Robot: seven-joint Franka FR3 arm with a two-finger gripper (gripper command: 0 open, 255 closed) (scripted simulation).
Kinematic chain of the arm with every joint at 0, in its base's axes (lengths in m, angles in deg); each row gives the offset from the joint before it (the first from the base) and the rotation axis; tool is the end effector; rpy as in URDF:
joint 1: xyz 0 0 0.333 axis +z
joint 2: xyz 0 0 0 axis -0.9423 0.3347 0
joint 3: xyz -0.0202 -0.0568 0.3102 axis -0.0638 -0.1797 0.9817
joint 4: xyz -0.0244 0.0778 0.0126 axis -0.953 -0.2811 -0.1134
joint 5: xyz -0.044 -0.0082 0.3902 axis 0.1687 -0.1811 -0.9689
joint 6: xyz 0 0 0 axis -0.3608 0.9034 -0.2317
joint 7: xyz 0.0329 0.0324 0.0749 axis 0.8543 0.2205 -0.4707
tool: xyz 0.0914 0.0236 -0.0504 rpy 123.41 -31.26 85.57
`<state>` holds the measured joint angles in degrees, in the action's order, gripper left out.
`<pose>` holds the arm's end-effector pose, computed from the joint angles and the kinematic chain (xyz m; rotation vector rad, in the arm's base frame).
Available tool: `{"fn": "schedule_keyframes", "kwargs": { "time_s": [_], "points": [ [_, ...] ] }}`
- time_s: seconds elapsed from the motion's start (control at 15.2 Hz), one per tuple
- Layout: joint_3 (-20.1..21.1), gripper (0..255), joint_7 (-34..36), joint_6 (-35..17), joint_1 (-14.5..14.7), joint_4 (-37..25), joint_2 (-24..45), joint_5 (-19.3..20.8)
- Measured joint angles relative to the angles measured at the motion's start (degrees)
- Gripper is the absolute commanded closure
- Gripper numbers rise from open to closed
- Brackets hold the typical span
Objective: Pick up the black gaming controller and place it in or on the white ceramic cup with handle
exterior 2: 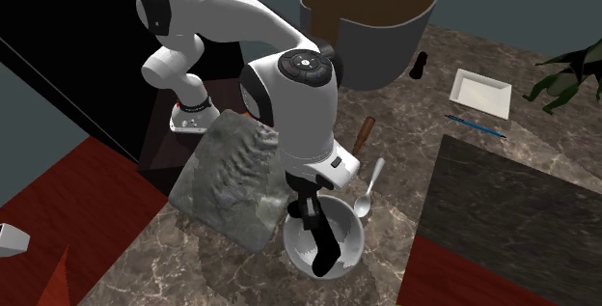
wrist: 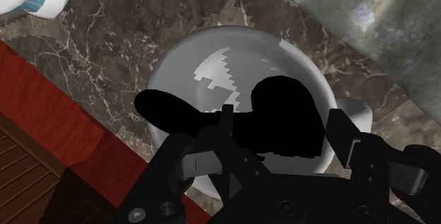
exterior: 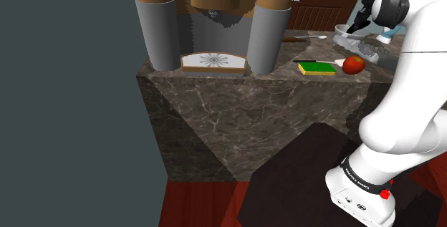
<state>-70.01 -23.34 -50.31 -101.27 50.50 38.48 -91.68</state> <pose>0.3929 -0.5805 0.5364 2.9230 0.0157 -0.0167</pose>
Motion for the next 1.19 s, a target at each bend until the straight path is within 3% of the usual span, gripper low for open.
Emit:
{"fn": "schedule_keyframes", "kwargs": {
  "time_s": [0.07,0.4,0.79,1.19],
  "points": [
    [-0.1,0,0.1,-0.2,0.1,0.3,-0.2,0.1],
    [-0.1,0,0.1,-0.2,0.4,1.6,-0.2,0.4],
    [-0.1,0,0.3,6.3,-0.3,-5.2,0.1,0.3],
    [-0.1,0,0.4,7.1,-0.4,-6.1,0.2,0.3]
  ]
}}
